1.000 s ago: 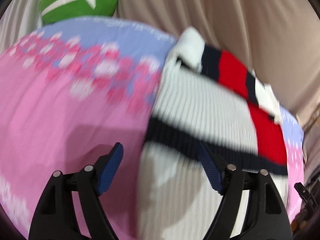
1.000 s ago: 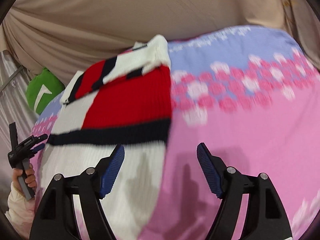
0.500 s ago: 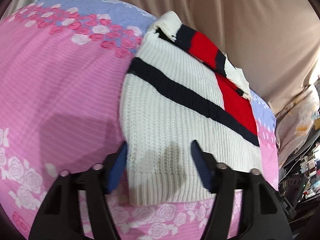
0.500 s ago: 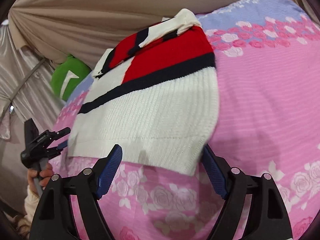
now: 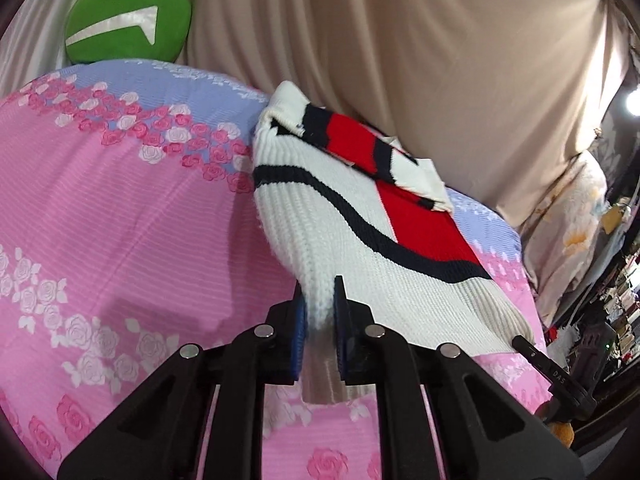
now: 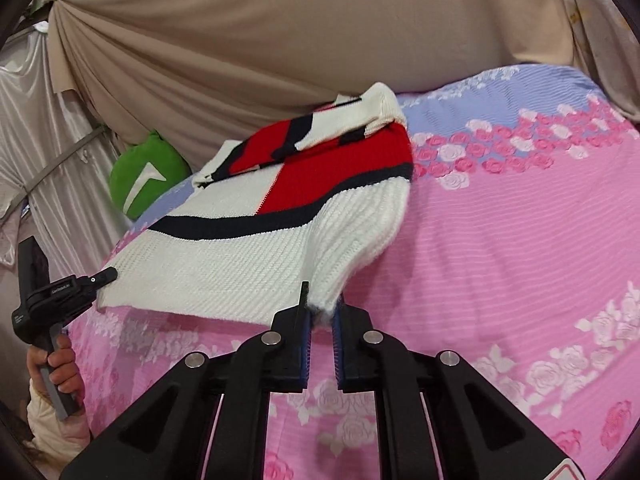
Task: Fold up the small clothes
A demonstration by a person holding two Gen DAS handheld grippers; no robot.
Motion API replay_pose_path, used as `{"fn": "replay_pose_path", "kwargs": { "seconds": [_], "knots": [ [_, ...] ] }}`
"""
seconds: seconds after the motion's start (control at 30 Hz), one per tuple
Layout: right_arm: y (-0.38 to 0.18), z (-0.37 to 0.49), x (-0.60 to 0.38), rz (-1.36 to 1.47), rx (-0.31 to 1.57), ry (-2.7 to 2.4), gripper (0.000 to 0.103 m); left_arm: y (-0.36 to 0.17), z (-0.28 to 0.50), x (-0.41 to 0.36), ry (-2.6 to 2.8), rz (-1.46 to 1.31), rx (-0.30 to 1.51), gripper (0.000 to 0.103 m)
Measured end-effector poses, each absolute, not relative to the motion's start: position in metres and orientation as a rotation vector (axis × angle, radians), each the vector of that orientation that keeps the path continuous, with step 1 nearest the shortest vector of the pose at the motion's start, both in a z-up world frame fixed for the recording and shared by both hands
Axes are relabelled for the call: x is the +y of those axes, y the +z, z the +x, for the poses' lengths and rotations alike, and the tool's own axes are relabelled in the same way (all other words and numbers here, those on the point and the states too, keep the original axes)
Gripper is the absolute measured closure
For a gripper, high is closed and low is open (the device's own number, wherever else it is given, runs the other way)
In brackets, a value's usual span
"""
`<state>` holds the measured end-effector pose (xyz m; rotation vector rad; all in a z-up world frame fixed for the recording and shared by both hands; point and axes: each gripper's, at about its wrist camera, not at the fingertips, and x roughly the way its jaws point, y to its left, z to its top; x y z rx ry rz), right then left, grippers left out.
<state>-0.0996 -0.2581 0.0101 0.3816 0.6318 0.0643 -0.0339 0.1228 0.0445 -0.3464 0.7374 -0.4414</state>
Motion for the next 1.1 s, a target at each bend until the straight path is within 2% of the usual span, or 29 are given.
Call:
{"fn": "replay_pose_path", "kwargs": {
  "seconds": [0.2, 0.43, 0.47, 0.6, 0.7, 0.77, 0.83, 0.9, 0.93, 0.97, 1.0, 1.03, 1.1],
  "knots": [
    [0.034, -0.167, -0.261, 0.347, 0.541, 0.155, 0.095, 0.066, -0.095, 0.133, -0.516, -0.299, 0.676, 0.092],
    [0.11, -0.222, -0.27, 0.341, 0.282, 0.29, 0.096, 0.127, -0.152, 0.163, -0.555, -0.311, 0.426, 0.093],
    [0.121, -0.218, -0.276, 0.349, 0.243, 0.297, 0.096, 0.136, -0.148, 0.166, -0.544, -0.313, 0.403, 0.099],
    [0.144, -0.168, -0.304, 0.378, 0.153, 0.31, 0.103, 0.16, -0.095, 0.17, -0.473, -0.287, 0.341, 0.103],
    [0.14, -0.089, -0.323, 0.417, 0.225, 0.285, 0.103, 0.161, -0.021, 0.156, -0.403, -0.235, 0.381, 0.103],
    [0.127, -0.043, -0.327, 0.399, 0.311, 0.157, 0.103, 0.147, 0.029, 0.136, -0.328, -0.186, 0.468, 0.103],
    [0.112, -0.022, -0.327, 0.427, 0.383, 0.108, 0.097, 0.135, 0.044, 0.126, -0.332, -0.167, 0.532, 0.103],
    [0.106, -0.031, -0.319, 0.401, 0.381, 0.127, 0.096, 0.124, 0.029, 0.12, -0.399, -0.127, 0.558, 0.099],
    [0.102, -0.041, -0.314, 0.358, 0.388, 0.112, 0.09, 0.117, 0.019, 0.119, -0.407, -0.1, 0.575, 0.085],
    [0.098, -0.049, -0.309, 0.32, 0.402, 0.099, 0.084, 0.106, 0.006, 0.121, -0.424, -0.067, 0.609, 0.062],
    [0.09, -0.06, -0.303, 0.292, 0.425, 0.103, 0.066, 0.096, -0.006, 0.121, -0.443, -0.059, 0.635, 0.051],
    [0.083, -0.069, -0.297, 0.274, 0.451, 0.127, 0.052, 0.084, -0.018, 0.124, -0.468, -0.057, 0.667, 0.045],
    [0.067, -0.088, -0.275, 0.199, 0.513, 0.214, 0.05, 0.06, -0.041, 0.124, -0.541, -0.042, 0.75, 0.045]
  ]
}}
